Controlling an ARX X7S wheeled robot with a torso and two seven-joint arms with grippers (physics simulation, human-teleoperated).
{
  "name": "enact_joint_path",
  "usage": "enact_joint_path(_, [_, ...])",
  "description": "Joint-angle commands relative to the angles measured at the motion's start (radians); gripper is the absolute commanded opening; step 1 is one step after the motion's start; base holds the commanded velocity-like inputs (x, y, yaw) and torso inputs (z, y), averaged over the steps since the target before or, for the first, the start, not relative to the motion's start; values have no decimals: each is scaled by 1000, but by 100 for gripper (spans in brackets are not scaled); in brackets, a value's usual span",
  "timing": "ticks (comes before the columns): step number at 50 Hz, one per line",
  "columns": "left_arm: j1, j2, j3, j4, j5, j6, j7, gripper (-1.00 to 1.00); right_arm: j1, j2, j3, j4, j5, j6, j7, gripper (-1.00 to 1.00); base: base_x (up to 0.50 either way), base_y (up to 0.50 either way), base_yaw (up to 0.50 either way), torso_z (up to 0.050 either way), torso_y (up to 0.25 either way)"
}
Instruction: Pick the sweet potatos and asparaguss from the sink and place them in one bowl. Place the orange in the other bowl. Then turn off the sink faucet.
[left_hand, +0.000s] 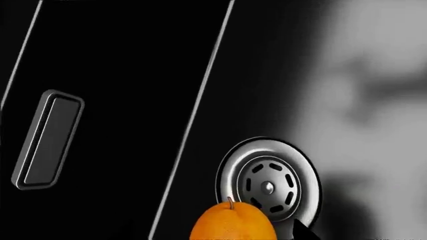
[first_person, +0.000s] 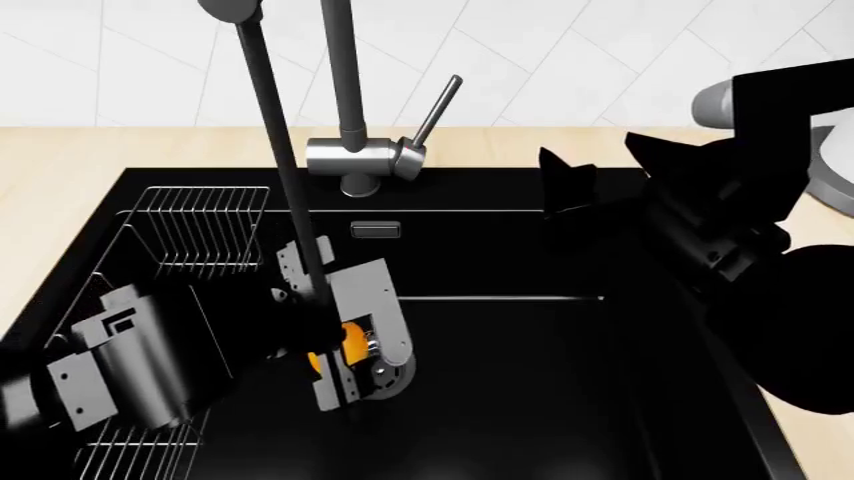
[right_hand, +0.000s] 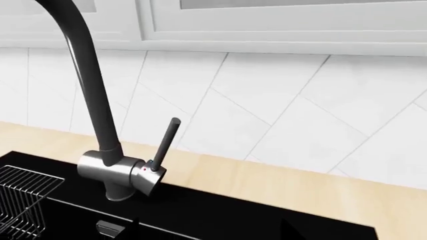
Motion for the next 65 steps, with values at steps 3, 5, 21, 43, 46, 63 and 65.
enact_joint_path(3, [27, 15, 28, -58, 24, 30, 8, 100, 2, -5, -4, 0, -1, 3, 0, 100, 0, 0, 0, 0, 0])
enact_joint_path(5, [27, 17, 29, -63, 25, 33, 9, 100, 1, -5, -4, 0, -2, 2, -1, 100, 0, 0, 0, 0, 0])
enact_joint_path(21, [43, 42, 57, -131, 51, 61, 23, 100, -10, -6, -7, 4, -8, -2, -10, 100, 0, 0, 0, 0, 0])
enact_joint_path(43, [60, 59, 85, -205, 81, 84, 27, 100, -27, -5, -7, 6, -15, -13, -17, 100, 0, 0, 0, 0, 0])
enact_joint_path(46, [62, 63, 87, -224, 87, 92, 29, 100, -27, -5, -7, 5, -15, -13, -16, 100, 0, 0, 0, 0, 0])
enact_joint_path(63, [77, 105, 104, -335, 114, 129, 38, 100, -34, -4, -7, 2, -18, -17, -18, 100, 0, 0, 0, 0, 0])
enact_joint_path(65, [80, 109, 107, -342, 117, 133, 40, 100, -35, -3, -7, 1, -19, -18, -19, 100, 0, 0, 0, 0, 0])
